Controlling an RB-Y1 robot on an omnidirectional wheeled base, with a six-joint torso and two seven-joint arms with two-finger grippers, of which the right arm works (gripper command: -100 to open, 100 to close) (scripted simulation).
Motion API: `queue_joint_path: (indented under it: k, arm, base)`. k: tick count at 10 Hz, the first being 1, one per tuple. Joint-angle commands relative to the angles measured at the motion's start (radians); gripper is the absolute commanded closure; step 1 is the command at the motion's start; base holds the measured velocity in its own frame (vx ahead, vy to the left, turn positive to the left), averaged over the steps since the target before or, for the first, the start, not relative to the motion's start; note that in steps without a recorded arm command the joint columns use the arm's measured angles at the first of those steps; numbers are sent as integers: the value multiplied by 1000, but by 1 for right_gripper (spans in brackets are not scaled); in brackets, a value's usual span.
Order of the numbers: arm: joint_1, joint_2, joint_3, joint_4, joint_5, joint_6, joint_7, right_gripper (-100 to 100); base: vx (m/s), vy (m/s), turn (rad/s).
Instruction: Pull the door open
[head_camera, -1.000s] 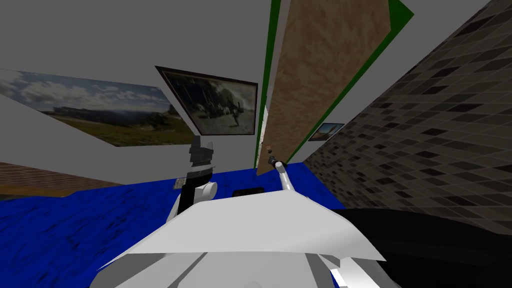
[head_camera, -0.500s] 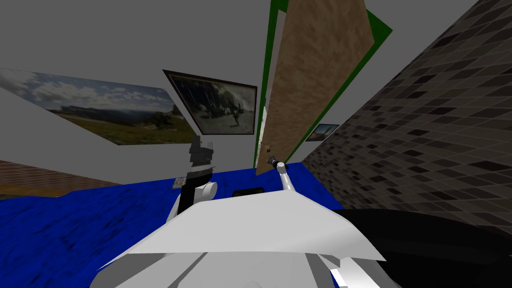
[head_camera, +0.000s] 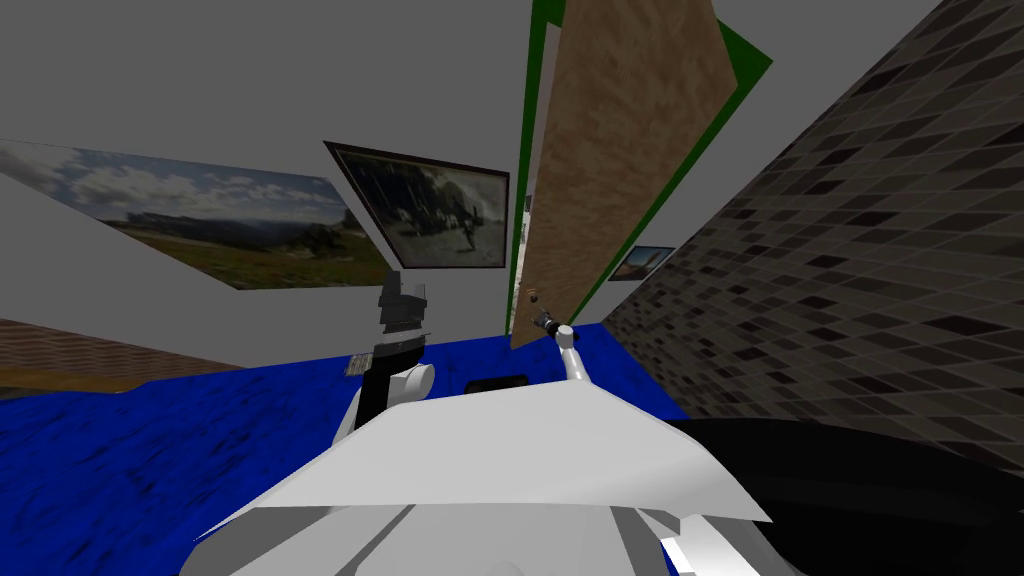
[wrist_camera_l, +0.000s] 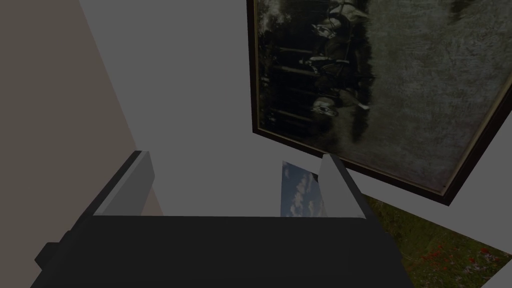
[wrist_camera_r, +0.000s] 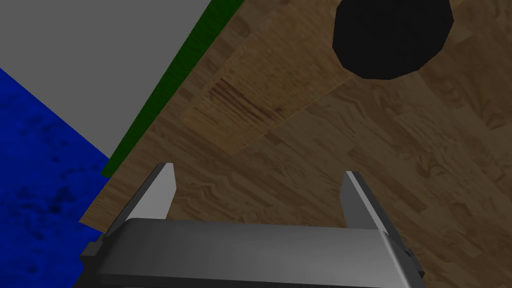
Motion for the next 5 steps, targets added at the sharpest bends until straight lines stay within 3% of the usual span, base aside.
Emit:
queue_joint_path:
  k: [1,2,3,4,5]
  arm:
    - [7,7,-12,-8,-50,23,-11,-100]
    - [7,7,-12,-8,-56,23,-11,-100]
    - [11,12,-23,-14,-98,43,-21,-100]
    - [11,12,-23,-14,-103,43,-21,-100]
    - [15,19,-34,-19,-141,63,-32,-100]
  base:
    - [-30,-19,-7]
    - [-26,-16,-4]
    - [-35,-21,-7]
    - [-27,-22,-3]
    - [-34,-23,-6]
